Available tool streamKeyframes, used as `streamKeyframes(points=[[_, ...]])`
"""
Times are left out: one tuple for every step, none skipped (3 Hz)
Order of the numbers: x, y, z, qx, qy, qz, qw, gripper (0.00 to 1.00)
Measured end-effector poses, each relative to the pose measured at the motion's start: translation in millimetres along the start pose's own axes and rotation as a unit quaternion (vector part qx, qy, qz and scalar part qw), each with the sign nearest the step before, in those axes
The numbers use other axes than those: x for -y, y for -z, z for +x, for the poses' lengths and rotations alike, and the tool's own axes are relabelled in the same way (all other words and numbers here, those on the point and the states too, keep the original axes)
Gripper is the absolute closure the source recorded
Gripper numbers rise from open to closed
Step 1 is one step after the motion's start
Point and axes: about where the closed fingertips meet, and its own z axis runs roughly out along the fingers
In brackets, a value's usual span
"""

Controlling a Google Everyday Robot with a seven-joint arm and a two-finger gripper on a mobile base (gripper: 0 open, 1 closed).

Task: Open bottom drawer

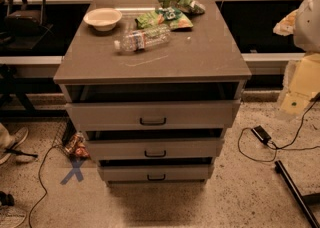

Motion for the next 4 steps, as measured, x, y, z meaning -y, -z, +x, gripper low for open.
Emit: streamKeyframes(points=[[-0.4, -0.9, 0.7, 0.002, -0.001, -0.001, 1.0000, 0.00], [-9.1, -20.2, 9.6, 0.034, -0.007, -0.016, 0.9993, 0.00], [-34.5, -82.8, 18.2, 0.089, -0.009, -0.046, 0.9949, 0.00], [-69.4, -180.5, 10.5, 0.140, -0.014, -0.097, 0.9853, 0.00]])
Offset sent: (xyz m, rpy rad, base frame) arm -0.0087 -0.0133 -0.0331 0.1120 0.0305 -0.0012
